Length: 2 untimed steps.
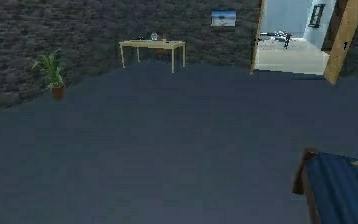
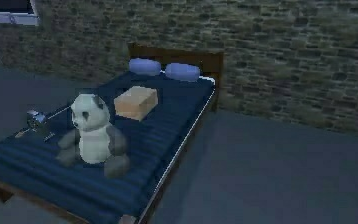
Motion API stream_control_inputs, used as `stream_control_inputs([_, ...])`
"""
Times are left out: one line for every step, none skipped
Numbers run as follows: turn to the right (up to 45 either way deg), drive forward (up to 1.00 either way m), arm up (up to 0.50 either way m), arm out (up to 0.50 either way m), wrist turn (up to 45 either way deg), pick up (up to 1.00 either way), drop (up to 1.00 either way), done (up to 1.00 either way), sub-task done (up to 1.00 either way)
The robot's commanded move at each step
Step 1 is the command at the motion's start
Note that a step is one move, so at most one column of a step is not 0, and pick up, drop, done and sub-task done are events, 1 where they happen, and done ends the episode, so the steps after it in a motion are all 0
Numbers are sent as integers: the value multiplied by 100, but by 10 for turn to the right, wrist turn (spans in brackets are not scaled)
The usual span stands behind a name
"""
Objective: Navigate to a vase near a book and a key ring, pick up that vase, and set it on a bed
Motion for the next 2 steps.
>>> stream_control_inputs([-210, 0, 0, 0, 0, 0, 0, 0, 0])
stream_control_inputs([0, 10, 0, 0, 0, 0, 0, 0, 0])
